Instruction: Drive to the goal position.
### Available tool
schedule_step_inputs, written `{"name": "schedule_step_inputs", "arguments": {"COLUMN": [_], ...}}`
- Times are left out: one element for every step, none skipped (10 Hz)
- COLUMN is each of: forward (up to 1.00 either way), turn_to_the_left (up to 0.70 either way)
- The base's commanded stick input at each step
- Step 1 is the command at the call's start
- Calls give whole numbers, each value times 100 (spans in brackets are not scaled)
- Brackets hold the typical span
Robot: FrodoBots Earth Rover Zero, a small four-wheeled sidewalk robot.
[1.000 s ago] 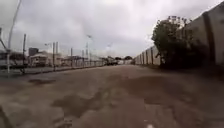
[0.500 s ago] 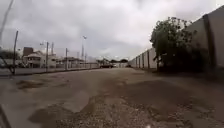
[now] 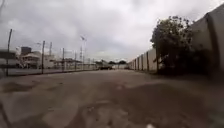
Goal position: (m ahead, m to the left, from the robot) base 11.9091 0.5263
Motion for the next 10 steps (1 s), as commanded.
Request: {"name": "schedule_step_inputs", "arguments": {"forward": [85, 85, 85, 85, 85, 85, 85, 85, 85, 85], "turn_to_the_left": [0, 0, 0, 0, 0, 0, 0, 0, 0, 0]}}
